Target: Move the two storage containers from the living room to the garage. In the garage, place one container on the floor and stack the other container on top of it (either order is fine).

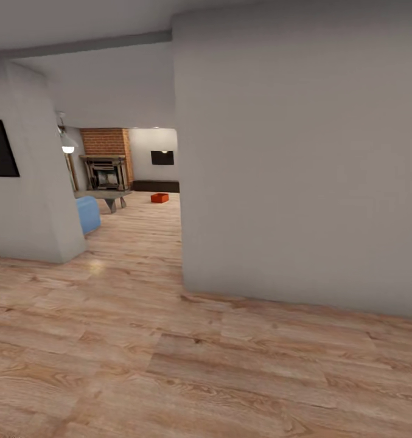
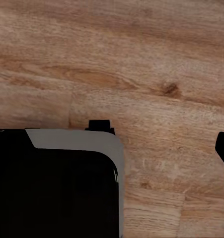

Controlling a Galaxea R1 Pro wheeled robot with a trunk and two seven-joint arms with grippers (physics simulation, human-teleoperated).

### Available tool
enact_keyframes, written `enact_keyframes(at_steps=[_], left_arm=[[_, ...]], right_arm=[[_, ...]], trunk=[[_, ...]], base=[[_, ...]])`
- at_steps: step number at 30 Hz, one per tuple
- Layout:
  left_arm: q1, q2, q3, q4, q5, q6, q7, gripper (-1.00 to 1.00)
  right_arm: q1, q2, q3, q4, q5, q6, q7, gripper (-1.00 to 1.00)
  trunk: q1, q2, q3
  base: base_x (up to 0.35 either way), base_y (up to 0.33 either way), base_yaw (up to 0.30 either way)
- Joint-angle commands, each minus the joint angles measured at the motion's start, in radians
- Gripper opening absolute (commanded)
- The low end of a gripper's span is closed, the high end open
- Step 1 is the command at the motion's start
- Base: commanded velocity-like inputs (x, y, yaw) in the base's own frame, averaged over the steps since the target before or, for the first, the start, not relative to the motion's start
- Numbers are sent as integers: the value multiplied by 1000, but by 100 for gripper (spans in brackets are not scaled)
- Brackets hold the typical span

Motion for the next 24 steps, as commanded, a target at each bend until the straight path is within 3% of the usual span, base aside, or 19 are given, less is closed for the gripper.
enact_keyframes(at_steps=[1, 12, 24], left_arm=[[-1, 0, -1, 1, 4, -3, 2, 100], [-1, -1, -1, 1, 4, -4, 2, 100], [-1, -1, -1, 1, 4, -6, 2, 100]], right_arm=[[-1, 0, 7, 3, -6, -6, 0, 100], [-1, 0, 7, 3, -6, -5, 0, 100], [-1, 1, 6, 2, -6, -3, 0, 100]], trunk=[[1, -1, -1], [1, -1, -1], [1, -1, -1]], base=[[322, 0, 273], [322, 0, 271], [322, 0, 63]])
